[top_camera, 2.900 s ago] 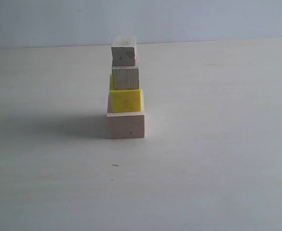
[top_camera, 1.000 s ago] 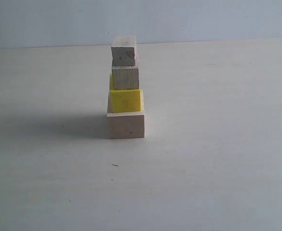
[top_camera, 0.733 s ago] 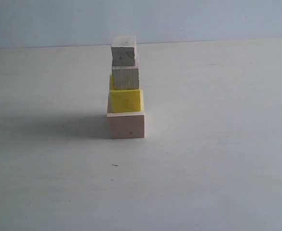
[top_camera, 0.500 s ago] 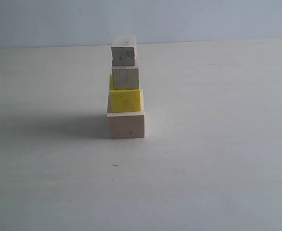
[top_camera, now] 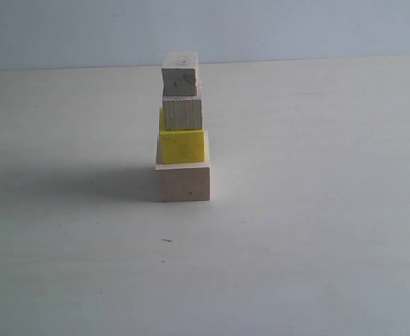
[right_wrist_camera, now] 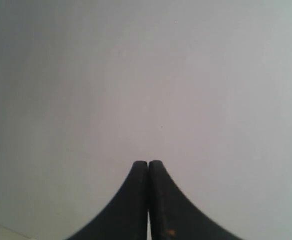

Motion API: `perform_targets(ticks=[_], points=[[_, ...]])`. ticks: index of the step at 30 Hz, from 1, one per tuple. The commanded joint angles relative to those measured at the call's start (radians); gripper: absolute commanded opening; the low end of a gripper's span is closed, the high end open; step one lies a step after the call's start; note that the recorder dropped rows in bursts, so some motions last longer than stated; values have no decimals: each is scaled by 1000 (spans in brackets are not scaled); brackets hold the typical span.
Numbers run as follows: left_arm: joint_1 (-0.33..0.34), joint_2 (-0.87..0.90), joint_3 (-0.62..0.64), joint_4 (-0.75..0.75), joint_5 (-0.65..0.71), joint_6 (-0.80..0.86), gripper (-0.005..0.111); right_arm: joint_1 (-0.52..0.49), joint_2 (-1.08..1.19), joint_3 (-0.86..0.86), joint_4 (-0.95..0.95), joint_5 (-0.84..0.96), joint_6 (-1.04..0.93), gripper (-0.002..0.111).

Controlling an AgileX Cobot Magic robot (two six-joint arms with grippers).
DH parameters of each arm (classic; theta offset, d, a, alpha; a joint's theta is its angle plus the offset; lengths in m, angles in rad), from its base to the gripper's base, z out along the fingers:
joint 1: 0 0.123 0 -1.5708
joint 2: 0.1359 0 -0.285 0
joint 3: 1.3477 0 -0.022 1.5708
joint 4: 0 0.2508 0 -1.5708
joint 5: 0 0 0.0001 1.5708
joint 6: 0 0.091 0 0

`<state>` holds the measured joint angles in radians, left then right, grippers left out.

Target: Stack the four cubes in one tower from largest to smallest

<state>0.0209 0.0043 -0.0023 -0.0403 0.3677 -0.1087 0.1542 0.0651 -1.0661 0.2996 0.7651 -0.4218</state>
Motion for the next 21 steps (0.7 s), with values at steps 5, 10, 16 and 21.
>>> perform_targets(ticks=[5, 10, 16, 21], points=[[-5, -4, 2, 0, -1, -3, 0, -2, -3, 2, 5, -1, 6, 0], [-5, -4, 2, 0, -1, -3, 0, -4, -3, 2, 7, -15, 5, 0], [-5, -4, 2, 0, -1, -3, 0, -111, 49, 97, -28, -27, 37, 0], [-5, -4, 2, 0, -1, -3, 0, -181, 79, 330, -37, -166, 101, 0]])
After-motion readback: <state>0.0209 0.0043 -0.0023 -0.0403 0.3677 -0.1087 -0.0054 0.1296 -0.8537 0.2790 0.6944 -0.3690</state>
